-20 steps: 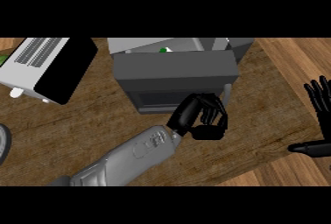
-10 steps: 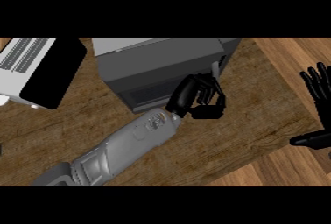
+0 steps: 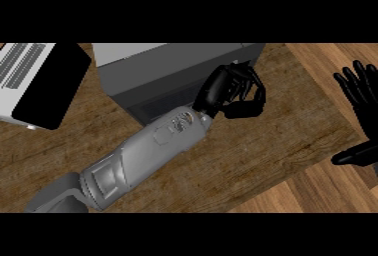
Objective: Pick up the milk, place it into the microwave and close the microwave
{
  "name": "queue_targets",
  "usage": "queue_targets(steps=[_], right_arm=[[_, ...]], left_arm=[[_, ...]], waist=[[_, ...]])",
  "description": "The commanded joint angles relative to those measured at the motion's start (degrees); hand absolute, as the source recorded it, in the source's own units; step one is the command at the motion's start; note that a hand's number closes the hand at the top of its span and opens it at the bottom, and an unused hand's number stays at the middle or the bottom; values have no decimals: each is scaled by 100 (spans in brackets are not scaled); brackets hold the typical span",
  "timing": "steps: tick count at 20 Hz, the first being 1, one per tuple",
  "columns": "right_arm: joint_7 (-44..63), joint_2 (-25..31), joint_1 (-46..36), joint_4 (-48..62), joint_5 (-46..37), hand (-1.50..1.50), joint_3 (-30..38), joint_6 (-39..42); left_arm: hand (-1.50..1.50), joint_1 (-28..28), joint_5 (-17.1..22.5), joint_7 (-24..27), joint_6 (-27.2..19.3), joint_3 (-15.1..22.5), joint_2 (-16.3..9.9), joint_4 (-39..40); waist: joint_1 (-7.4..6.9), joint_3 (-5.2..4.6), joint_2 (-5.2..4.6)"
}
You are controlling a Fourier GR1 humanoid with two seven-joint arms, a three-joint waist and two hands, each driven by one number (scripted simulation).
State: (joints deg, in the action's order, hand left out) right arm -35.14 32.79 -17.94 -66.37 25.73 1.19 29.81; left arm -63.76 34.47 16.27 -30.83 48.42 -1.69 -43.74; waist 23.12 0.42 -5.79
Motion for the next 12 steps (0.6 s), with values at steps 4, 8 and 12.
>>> queue_targets(steps=[4,8,12], right_arm=[[18,226,-225,-305,-8,-150,-288,660],[45,342,-442,-803,-88,150,-640,1086],[161,379,-495,-1169,-50,150,-864,1237]], left_arm=[[150,-280,179,21,-68,-7,159,233],[150,-282,317,5,-46,-17,160,212],[150,-297,378,28,-70,6,159,275]], waist=[[155,11,-62],[118,10,-36],[138,18,-27]])
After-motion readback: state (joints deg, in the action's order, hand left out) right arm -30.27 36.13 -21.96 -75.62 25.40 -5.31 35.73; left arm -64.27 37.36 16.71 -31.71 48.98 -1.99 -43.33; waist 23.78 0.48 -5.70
